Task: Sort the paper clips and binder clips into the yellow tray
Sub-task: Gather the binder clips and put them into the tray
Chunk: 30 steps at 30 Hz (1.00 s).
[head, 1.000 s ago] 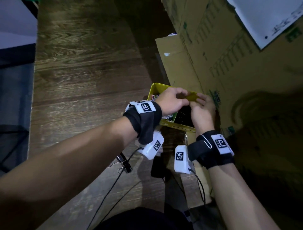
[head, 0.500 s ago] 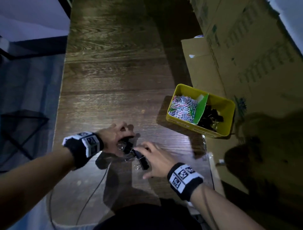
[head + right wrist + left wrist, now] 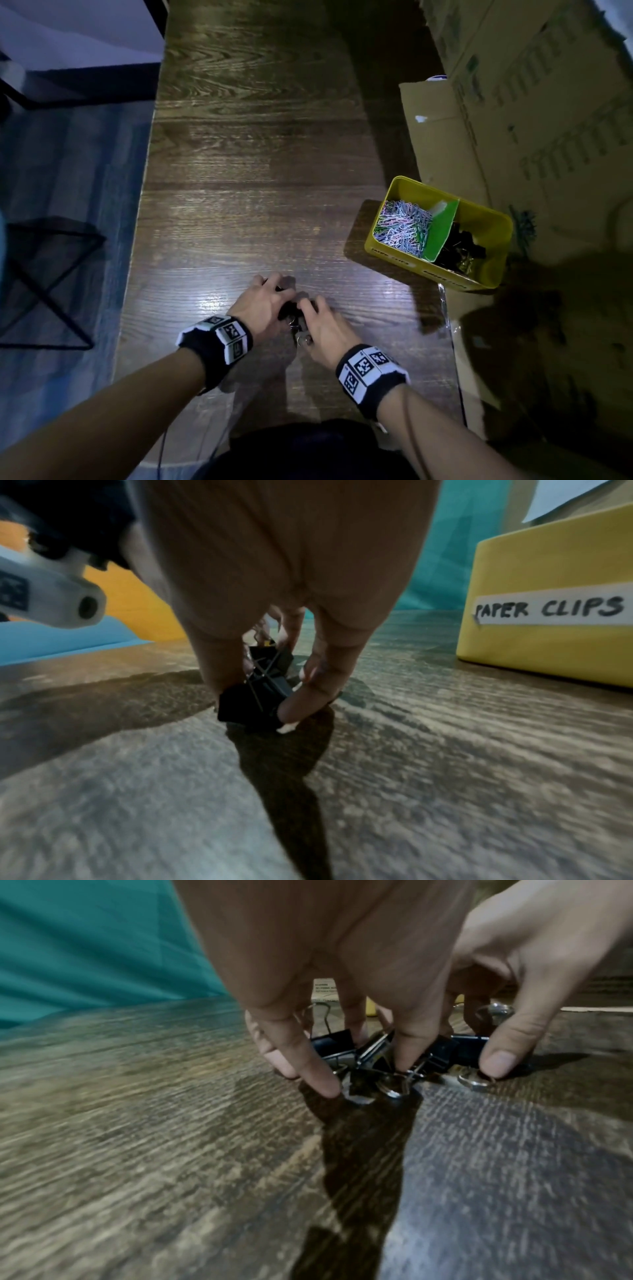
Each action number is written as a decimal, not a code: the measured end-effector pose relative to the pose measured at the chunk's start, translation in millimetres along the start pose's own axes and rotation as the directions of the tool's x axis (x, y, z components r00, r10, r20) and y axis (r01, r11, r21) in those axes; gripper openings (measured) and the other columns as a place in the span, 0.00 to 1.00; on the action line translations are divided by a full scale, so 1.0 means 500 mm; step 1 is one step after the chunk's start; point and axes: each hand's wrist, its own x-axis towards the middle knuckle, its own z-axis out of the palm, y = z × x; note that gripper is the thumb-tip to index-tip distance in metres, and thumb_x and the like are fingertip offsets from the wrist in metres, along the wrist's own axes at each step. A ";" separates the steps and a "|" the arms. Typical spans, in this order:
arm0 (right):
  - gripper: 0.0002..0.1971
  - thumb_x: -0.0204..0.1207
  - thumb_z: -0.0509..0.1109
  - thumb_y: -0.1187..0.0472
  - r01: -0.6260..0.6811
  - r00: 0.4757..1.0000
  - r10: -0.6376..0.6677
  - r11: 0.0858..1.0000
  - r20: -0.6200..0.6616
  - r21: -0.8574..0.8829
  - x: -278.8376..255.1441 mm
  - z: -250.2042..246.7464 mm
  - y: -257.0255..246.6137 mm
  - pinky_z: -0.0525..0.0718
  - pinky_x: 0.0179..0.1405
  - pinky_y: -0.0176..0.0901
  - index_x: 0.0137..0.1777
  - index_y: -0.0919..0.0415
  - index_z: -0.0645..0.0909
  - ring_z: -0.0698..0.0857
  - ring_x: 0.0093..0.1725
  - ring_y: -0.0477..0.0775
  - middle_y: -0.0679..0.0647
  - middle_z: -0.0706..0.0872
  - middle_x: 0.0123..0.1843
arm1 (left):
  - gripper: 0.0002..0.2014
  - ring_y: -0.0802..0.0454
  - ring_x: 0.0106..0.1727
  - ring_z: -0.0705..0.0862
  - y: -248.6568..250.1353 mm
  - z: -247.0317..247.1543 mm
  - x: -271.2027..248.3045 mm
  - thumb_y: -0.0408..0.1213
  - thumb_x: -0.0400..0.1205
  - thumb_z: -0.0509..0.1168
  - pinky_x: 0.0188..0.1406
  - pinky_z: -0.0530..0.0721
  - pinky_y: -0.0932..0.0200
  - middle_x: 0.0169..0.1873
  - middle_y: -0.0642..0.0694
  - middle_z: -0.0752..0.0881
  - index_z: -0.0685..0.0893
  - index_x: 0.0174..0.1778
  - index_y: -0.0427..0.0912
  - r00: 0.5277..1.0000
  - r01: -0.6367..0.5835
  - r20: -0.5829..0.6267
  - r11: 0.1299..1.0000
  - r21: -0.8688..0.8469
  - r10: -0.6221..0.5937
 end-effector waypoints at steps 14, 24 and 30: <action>0.14 0.80 0.66 0.61 -0.048 0.991 0.108 0.827 -0.074 0.560 -0.018 -0.027 0.023 0.77 0.42 0.50 0.52 0.54 0.61 0.80 0.46 0.57 0.55 0.80 0.48 | 0.15 0.49 0.36 0.82 -0.063 0.015 0.011 0.22 0.76 0.66 0.40 0.89 0.40 0.44 0.47 0.77 0.73 0.43 0.48 0.936 0.231 0.139 0.268 -0.935 -0.324; 0.18 0.75 0.70 0.72 0.214 0.863 0.393 0.283 -0.317 0.935 -0.089 -0.226 0.144 0.82 0.31 0.41 0.50 0.51 0.66 0.84 0.43 0.46 0.49 0.84 0.46 | 0.09 0.51 0.39 0.86 0.129 -0.148 0.109 0.23 0.80 0.59 0.22 0.85 0.60 0.43 0.37 0.82 0.77 0.51 0.40 0.977 0.147 0.173 -0.192 -0.970 -0.127; 0.17 0.77 0.70 0.69 0.213 0.644 0.625 0.407 -0.441 0.888 -0.122 -0.327 0.259 0.78 0.24 0.35 0.52 0.54 0.64 0.80 0.26 0.43 0.52 0.84 0.44 | 0.10 0.52 0.41 0.84 0.299 -0.238 0.238 0.26 0.80 0.63 0.27 0.88 0.59 0.44 0.41 0.83 0.81 0.56 0.36 0.985 0.159 0.165 -0.123 -0.980 -0.043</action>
